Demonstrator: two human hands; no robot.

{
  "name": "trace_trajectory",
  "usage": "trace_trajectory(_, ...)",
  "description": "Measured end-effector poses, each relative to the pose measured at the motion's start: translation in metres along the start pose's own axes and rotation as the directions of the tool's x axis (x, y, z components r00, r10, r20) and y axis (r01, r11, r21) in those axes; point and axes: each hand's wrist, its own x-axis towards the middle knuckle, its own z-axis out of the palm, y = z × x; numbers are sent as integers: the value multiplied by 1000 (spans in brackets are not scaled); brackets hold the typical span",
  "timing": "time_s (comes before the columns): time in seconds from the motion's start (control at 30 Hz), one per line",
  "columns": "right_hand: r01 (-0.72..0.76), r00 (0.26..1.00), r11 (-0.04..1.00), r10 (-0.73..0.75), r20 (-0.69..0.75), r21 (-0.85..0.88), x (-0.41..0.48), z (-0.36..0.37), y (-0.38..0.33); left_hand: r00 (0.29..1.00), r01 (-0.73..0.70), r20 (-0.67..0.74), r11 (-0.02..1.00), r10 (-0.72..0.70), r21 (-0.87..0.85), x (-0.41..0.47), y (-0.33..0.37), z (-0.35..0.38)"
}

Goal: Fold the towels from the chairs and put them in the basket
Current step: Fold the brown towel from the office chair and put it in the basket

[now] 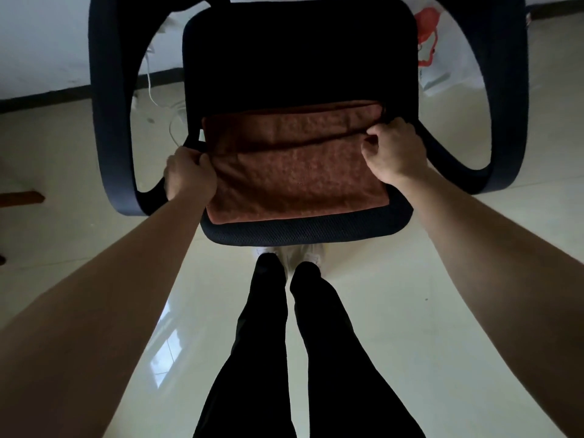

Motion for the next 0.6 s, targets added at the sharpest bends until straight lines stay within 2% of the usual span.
trace_trajectory(0.07, -23, 1000, 1000, 23, -6, -6, 0, -5, -1, 1000, -6, 7, 1000, 6, 9, 0, 4, -2)
trace_trajectory(0.2, -137, 977, 982, 156, -147, 133, 4, -16, -4, 996, -2, -92, 1000, 3, 10, 5, 16, -7)
trace_trajectory(0.33, -253, 940, 945, 291, -177, 207, 21, -19, -5, 990, -83, -116, 996, 81, -13, 31, 26, -9)
trace_trajectory(0.47, -258, 932, 926, 314, -181, 277, 38, -9, -4, 977, -170, -128, 985, 169, 5, 52, 38, -10)
trace_trajectory(0.6, -231, 937, 898, 309, -164, 374, 41, -1, -5, 973, -197, -124, 980, 194, -18, 70, 38, -7)
